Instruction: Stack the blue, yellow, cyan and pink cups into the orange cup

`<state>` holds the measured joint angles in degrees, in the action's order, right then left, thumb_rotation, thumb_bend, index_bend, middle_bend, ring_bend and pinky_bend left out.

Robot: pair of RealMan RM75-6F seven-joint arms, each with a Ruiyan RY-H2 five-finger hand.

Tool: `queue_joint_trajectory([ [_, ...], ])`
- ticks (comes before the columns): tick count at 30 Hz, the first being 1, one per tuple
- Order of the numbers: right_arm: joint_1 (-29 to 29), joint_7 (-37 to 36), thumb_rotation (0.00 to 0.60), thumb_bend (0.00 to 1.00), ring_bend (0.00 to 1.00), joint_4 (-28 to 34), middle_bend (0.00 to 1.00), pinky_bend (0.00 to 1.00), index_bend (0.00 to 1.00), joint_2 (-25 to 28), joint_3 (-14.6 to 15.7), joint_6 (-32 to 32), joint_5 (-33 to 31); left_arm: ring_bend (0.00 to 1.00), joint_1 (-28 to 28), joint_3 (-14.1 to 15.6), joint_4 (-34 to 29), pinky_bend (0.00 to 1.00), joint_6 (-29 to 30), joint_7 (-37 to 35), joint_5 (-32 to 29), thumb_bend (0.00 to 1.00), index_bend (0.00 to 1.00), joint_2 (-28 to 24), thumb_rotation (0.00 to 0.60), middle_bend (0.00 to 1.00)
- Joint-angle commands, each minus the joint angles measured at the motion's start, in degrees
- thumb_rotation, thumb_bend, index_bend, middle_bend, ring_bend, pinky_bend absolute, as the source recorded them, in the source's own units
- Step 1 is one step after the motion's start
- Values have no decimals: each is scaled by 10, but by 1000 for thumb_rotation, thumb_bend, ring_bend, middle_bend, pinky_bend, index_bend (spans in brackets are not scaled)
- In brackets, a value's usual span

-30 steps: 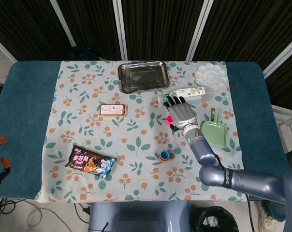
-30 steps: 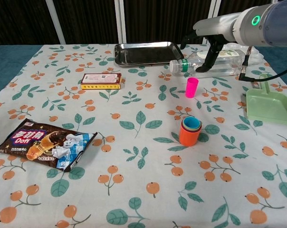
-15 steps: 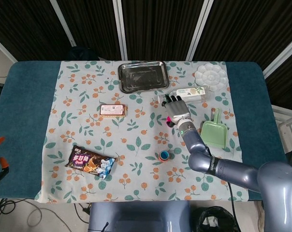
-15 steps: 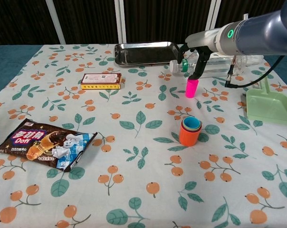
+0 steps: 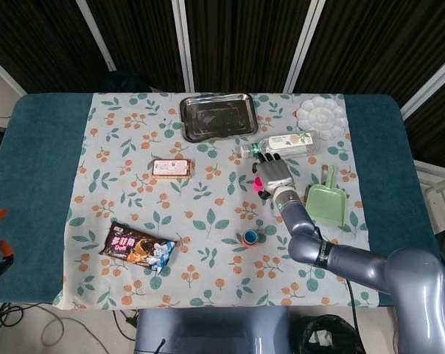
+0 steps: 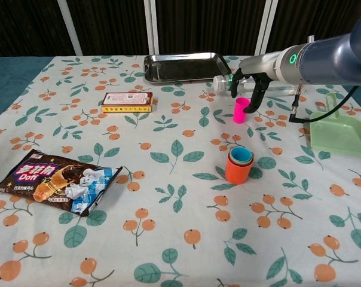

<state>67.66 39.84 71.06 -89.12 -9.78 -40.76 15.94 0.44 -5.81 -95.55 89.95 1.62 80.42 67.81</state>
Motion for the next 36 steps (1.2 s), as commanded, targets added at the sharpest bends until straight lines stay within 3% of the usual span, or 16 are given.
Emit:
queue_joint_trajectory([
  [1, -3, -7, 600, 404, 18, -8, 0, 89, 319, -5, 1, -6, 5, 6, 0, -1, 0, 60, -1, 0, -3, 682, 184, -1, 600, 98],
  [36, -11, -40, 600, 404, 25, -29, 0, 89, 429, -22, 2, -15, 38, 6, 1, -1, -2, 60, -5, 3, -7, 682, 198, -3, 600, 98],
])
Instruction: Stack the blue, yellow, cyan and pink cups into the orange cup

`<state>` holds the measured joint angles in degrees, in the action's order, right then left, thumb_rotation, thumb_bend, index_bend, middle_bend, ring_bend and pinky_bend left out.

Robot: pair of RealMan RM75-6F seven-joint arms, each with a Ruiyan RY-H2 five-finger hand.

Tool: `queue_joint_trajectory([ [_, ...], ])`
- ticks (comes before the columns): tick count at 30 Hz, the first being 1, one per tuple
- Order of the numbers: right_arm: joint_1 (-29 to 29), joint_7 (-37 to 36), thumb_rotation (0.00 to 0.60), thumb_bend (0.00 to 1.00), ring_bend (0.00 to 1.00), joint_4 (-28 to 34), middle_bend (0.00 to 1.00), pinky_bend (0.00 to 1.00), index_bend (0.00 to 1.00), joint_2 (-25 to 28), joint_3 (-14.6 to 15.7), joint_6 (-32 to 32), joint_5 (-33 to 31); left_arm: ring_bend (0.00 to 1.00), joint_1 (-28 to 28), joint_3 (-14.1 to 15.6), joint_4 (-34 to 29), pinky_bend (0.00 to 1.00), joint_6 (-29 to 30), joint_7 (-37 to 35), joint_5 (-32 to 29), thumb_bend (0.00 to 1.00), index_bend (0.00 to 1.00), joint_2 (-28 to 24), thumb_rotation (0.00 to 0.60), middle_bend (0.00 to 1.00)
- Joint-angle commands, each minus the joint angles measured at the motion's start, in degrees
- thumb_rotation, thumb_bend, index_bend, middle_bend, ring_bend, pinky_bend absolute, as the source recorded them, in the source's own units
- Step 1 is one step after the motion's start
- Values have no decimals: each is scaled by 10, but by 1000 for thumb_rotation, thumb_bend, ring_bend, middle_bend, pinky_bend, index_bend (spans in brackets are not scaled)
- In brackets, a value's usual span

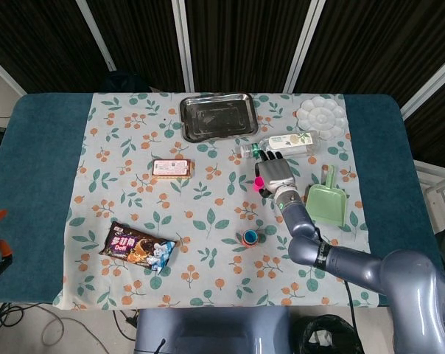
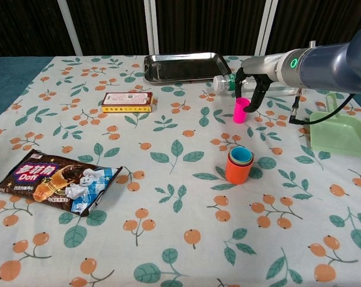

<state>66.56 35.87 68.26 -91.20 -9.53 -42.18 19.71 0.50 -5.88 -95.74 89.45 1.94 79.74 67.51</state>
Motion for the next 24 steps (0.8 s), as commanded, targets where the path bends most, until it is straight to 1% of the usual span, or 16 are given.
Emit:
queue_joint_trajectory([
  [1, 0, -1, 600, 404, 26, -2, 0, 89, 431, -2, -1, -2, 1, 6, 0, 0, 0, 60, 0, 0, 0, 682, 198, 0, 600, 98],
  [17, 1, -2, 600, 404, 40, -8, 0, 93, 477, -7, -3, -2, -1, 6, 0, 0, -1, 60, -1, 1, -1, 682, 201, -1, 600, 97],
  [24, 0, -10, 600, 404, 40, 1, 0, 94, 480, 1, -12, -4, 3, 6, 0, 0, -1, 60, -1, 0, -1, 682, 201, -1, 600, 97],
])
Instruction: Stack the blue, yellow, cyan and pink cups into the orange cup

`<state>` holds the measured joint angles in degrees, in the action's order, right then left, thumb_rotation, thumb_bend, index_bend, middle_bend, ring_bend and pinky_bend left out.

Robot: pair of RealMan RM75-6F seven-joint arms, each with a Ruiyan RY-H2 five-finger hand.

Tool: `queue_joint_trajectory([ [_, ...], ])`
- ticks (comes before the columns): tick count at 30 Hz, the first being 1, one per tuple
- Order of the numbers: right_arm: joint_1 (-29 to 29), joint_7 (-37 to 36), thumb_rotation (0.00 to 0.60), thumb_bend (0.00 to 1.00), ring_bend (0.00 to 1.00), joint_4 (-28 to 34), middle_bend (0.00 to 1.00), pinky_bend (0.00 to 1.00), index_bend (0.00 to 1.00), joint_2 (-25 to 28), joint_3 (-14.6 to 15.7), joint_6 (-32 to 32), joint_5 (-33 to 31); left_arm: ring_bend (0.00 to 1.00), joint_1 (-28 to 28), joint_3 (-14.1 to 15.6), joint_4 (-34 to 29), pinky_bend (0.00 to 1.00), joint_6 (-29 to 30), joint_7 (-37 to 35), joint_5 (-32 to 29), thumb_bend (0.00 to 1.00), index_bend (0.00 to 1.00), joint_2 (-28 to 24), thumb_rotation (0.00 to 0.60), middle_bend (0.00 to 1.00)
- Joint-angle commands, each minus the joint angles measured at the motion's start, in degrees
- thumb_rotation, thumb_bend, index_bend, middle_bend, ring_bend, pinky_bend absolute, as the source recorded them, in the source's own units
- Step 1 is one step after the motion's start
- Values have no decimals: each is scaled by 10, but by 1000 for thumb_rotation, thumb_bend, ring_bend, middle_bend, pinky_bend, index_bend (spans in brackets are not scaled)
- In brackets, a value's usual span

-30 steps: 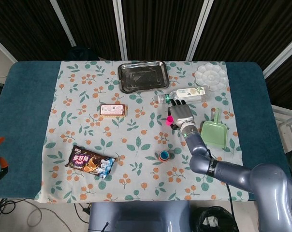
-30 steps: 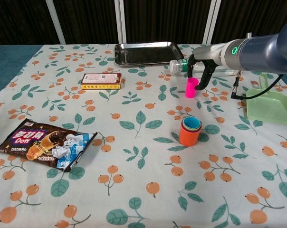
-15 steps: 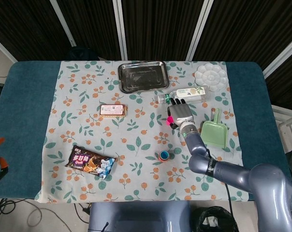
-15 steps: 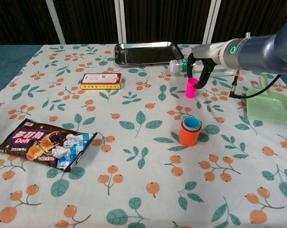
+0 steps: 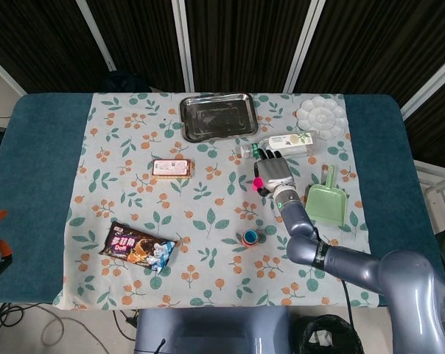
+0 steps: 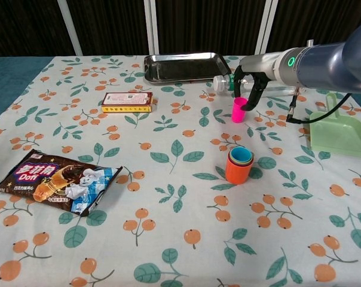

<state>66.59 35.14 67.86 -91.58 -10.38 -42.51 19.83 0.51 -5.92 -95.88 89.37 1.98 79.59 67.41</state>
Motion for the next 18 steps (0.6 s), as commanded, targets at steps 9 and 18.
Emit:
queue_joint_trajectory([
  [9, -11, -7, 600, 404, 40, 117, 0, 94, 486, 88, -9, -6, 20, 6, 1, 0, -1, 61, -1, -1, 0, 682, 201, 0, 600, 97],
  [18, -47, -12, 600, 404, 40, 333, 0, 95, 486, 232, 2, -33, 87, 6, 1, 0, -3, 64, -2, -3, -2, 682, 203, 0, 600, 97],
])
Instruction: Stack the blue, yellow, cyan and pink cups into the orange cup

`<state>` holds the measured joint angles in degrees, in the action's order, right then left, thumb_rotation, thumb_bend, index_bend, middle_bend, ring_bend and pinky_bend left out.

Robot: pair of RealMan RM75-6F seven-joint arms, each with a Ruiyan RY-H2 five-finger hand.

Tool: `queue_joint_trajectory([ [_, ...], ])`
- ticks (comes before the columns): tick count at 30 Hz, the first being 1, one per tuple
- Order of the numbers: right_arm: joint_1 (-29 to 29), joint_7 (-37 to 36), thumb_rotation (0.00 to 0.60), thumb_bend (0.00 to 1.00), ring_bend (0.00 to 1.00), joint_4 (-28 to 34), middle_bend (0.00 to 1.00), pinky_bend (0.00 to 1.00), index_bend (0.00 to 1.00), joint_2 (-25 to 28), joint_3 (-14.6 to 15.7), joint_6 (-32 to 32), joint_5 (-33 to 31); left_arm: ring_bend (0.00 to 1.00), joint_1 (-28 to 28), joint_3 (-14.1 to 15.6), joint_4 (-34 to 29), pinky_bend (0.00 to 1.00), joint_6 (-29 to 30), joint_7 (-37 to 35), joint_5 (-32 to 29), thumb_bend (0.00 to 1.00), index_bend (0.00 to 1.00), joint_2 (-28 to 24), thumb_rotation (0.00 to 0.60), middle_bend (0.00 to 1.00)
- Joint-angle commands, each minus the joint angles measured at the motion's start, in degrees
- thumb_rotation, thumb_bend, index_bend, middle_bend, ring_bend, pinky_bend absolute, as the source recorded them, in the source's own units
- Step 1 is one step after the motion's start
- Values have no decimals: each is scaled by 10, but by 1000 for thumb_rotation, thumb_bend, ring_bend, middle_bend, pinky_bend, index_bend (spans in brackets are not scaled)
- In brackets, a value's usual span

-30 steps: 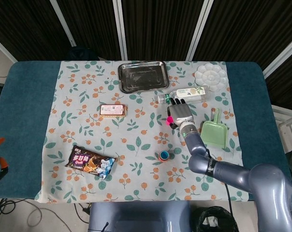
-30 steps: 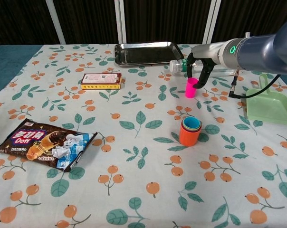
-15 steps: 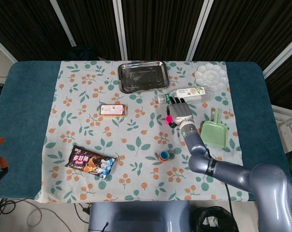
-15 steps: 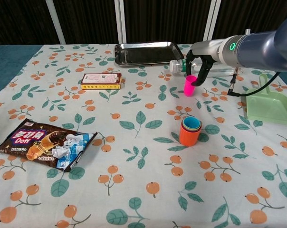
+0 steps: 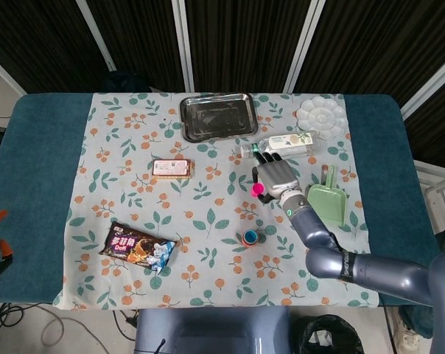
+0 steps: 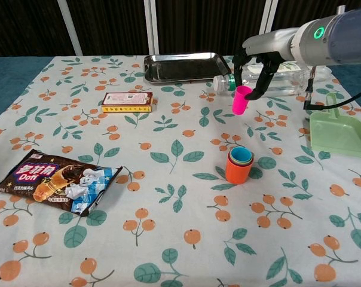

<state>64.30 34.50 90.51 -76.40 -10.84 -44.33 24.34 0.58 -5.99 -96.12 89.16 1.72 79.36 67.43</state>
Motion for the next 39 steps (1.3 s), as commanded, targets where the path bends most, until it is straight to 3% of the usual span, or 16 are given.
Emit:
queue_joint_trajectory([
  [1, -30, -6, 600, 404, 40, 129, 0, 94, 486, 96, 9, -20, 54, 6, 0, 0, -1, 64, 0, 0, 2, 682, 203, 0, 600, 97],
  [9, -69, -19, 600, 404, 40, 234, 0, 94, 485, 155, 29, -54, 116, 6, 0, 0, -2, 64, 2, -1, 2, 682, 203, 0, 600, 97],
  [16, -95, -32, 600, 404, 40, 276, 0, 94, 486, 174, 44, -76, 163, 6, 1, 1, -1, 64, -1, 1, 3, 682, 203, 2, 600, 97],
  [39, -107, -53, 600, 404, 40, 250, 0, 94, 487, 117, 55, -85, 207, 6, 2, 2, -1, 64, -1, 2, 4, 682, 203, 3, 600, 97],
])
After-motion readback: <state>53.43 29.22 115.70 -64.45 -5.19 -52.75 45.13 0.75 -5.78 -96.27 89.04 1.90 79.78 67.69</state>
